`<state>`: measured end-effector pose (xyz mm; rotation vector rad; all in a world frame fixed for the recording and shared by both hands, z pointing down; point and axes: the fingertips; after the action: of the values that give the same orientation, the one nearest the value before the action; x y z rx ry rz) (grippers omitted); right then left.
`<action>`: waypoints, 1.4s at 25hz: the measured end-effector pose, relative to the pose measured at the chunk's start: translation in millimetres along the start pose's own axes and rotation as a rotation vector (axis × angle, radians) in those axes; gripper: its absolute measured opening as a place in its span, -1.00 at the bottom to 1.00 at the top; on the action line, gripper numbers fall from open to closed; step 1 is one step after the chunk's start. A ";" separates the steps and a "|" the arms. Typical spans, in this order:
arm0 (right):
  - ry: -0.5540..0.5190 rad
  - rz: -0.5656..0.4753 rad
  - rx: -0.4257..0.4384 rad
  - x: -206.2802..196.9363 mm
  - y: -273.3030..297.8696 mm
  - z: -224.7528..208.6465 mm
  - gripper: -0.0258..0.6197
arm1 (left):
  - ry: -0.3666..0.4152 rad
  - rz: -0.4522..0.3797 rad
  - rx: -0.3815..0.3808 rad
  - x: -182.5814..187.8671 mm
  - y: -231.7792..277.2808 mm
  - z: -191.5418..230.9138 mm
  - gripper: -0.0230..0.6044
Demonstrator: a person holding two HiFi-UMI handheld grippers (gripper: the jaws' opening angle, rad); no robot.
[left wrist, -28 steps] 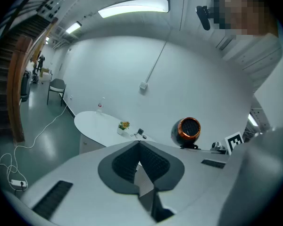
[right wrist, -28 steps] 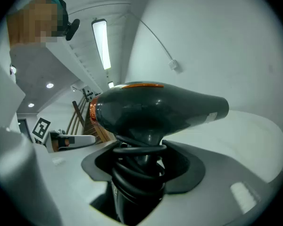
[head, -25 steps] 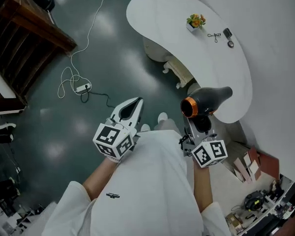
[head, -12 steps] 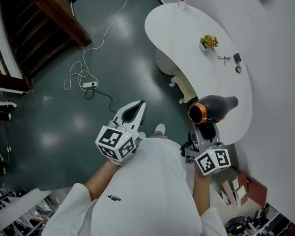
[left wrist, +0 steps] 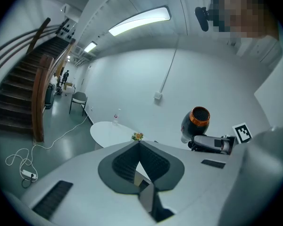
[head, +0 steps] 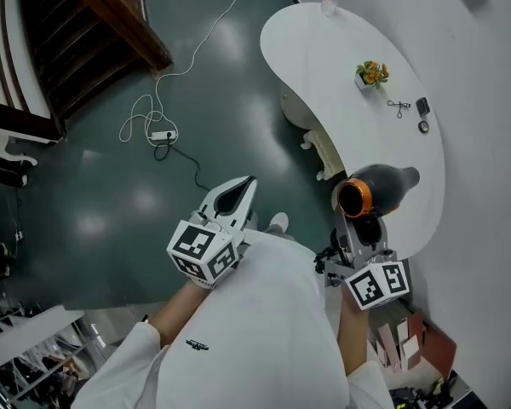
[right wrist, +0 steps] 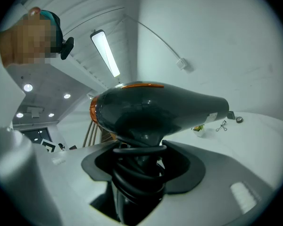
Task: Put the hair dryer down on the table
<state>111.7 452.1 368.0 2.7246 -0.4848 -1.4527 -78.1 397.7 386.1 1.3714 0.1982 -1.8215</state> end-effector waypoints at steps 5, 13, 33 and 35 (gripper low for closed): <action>0.006 0.026 0.042 -4.0 9.2 3.0 -0.06 | -0.013 0.004 0.046 -3.8 -8.7 6.0 -0.90; 0.007 0.036 0.038 -3.0 40.0 3.9 -0.06 | -0.031 -0.009 0.058 5.9 1.1 30.8 -0.90; -0.004 -0.014 -0.094 29.1 229.2 26.6 -0.06 | -0.031 -0.021 -0.050 131.8 98.3 177.6 -0.90; -0.017 -0.022 -0.101 30.7 247.1 33.0 -0.06 | -0.027 -0.027 -0.067 143.6 105.1 192.4 -0.90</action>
<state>35.9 212.7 363.6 2.6500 -0.3714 -1.4644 -154.6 147.3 374.1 1.3022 0.2624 -1.8386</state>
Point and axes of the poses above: the fingertips, and each gripper's own axes: y forward along the fingers, z to its left, x out of its top
